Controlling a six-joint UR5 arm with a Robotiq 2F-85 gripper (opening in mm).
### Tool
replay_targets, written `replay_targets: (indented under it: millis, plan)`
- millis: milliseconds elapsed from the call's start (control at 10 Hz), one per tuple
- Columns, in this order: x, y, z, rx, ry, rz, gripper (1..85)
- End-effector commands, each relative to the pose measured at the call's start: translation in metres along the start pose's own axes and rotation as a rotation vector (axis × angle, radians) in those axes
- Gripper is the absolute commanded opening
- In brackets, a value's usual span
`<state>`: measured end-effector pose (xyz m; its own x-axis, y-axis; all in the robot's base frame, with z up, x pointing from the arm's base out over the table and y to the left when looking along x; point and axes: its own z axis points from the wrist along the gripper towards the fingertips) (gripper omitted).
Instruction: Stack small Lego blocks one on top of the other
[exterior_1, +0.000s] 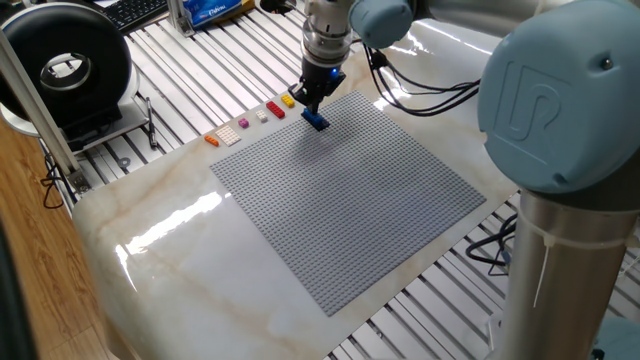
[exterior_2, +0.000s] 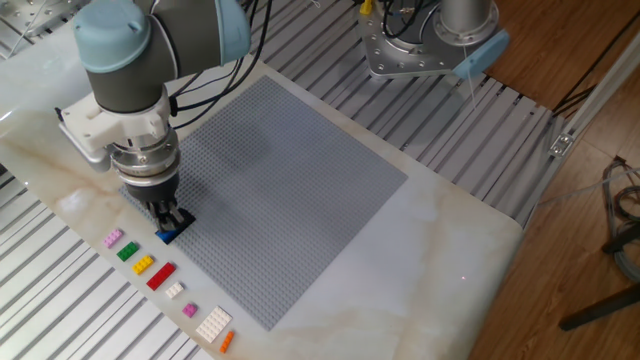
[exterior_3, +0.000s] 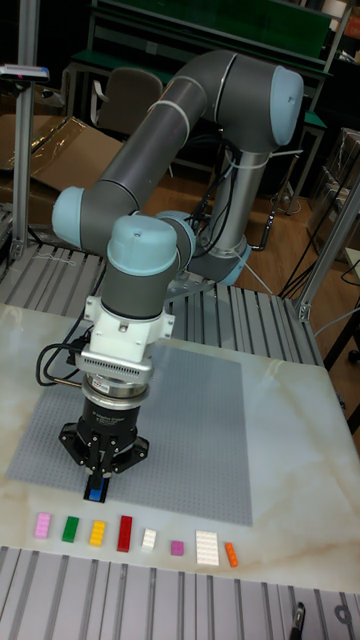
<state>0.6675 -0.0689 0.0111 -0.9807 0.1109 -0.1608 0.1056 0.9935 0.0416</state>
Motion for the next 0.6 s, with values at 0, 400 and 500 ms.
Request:
replay_targets:
  millis: [0,400,500]
  plan:
    - [0.003,-0.002,-0.006,-0.01,0.005,0.006,1.0]
    - [0.01,-0.003,-0.023,0.025,0.069,0.007,1.0]
    - [0.003,-0.007,-0.024,0.021,0.065,0.0,1.0]
